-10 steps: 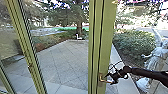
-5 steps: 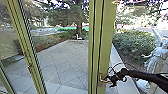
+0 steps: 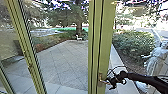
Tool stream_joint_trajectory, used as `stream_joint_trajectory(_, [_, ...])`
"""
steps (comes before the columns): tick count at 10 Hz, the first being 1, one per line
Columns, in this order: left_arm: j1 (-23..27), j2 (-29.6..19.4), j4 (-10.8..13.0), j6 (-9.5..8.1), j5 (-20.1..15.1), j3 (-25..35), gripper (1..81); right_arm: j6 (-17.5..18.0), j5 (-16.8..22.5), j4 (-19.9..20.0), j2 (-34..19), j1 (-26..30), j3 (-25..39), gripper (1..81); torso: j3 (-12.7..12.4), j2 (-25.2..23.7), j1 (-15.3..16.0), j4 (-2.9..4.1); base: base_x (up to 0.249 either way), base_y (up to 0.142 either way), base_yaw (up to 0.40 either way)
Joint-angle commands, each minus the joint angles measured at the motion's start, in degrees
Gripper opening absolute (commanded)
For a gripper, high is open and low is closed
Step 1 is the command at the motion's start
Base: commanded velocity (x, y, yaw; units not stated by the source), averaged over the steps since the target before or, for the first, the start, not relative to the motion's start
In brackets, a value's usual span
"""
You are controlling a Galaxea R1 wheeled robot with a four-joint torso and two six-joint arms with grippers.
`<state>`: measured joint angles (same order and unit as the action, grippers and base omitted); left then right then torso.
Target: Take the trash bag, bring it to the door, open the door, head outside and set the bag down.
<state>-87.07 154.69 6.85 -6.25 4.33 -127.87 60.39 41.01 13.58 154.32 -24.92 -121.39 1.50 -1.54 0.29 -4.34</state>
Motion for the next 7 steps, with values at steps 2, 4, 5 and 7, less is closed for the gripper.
stream_joint_trajectory(2, [2.3, 0.3, -0.2, 0.01, -2.6, -1.9, 1.0, 2.2, 1.5, -2.4, 4.5, 1.3, -1.2, 81.1, 0.0, 0.0, 0.0, 0.00, 0.000, 0.000, 0.000])
stream_joint_trajectory(4, [2.3, 1.2, -0.1, 0.01, -2.7, -3.3, 1.0, 2.2, 1.4, -7.4, 7.8, -1.0, -3.0, 81.1, 0.0, 0.0, 0.0, 0.00, 0.000, 0.000, 0.000])
stream_joint_trajectory(5, [2.3, 1.0, -0.1, 0.01, -2.7, -3.3, 1.0, 2.2, 1.4, -8.7, 8.7, -1.8, -3.3, 81.1, 0.0, 0.0, 0.0, -0.02, 0.000, 0.000, 0.000])
stream_joint_trajectory(7, [2.3, 1.0, -0.2, 0.01, -2.7, -3.3, 1.0, 2.2, -0.7, -10.5, 9.1, -4.0, -3.2, 81.1, -0.1, 0.0, 0.0, -0.04, 0.000, 0.000, 0.000])
